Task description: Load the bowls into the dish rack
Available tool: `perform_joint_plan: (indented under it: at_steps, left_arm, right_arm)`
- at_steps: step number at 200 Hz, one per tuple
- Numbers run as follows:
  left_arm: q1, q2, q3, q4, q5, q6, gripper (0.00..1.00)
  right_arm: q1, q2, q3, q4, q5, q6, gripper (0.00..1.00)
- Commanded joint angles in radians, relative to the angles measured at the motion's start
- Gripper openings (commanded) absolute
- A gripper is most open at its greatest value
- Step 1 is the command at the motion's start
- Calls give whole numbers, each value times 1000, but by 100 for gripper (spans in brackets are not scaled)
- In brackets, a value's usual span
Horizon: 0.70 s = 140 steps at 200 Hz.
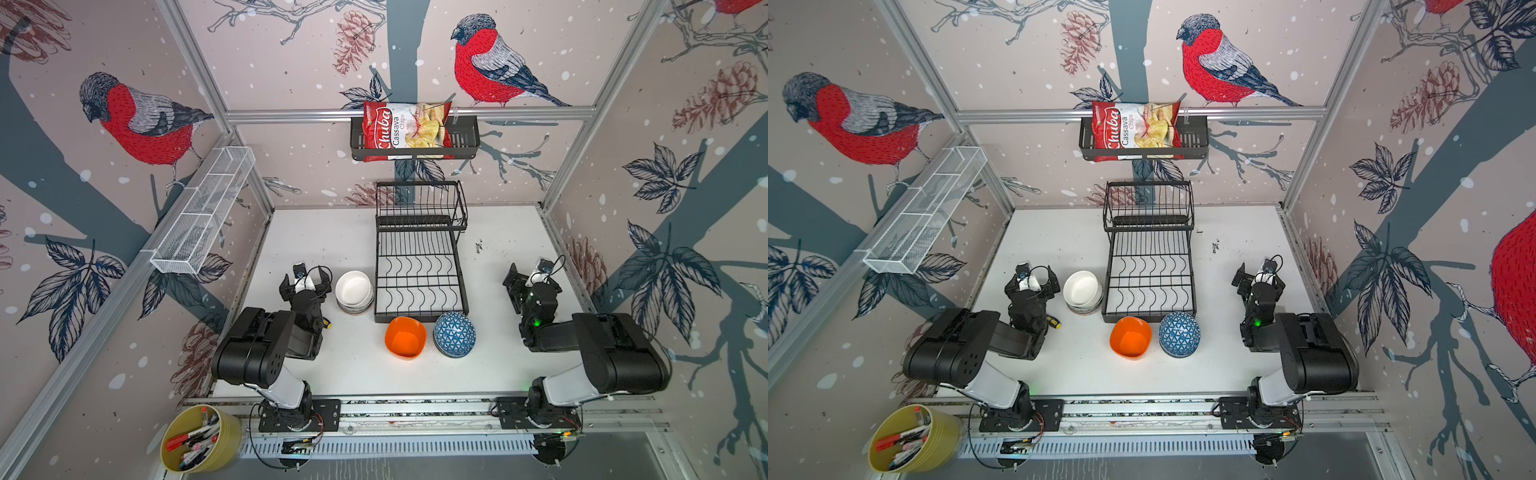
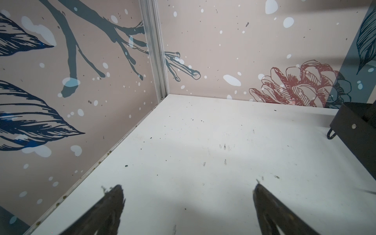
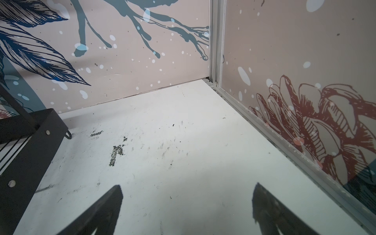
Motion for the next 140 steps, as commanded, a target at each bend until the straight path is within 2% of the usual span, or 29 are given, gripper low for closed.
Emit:
perform_joint_plan:
  at_steps: [1, 38, 48, 76, 125, 140]
  left_arm:
    - [0, 1, 3, 41, -3, 5, 98]
    - [0, 0, -3, 54, -23, 2, 98]
    - [0, -10, -2, 48, -54, -9, 97]
    - [-1, -20, 3, 23, -48, -7, 97]
    - [-2, -48, -24, 57, -17, 7, 97]
    - [-7, -105, -7, -22, -41, 7, 98]
  right_arm:
    - [-3, -1, 4, 36, -10, -9, 99]
    - [4, -21, 18, 0, -22, -23, 99]
    - [8, -47, 39, -59, -16, -25, 99]
    - [12, -119, 108, -259, -10, -3, 99]
    - [50, -215, 175, -459, 35, 55, 99]
    - [65, -238, 199, -517, 46, 72, 100]
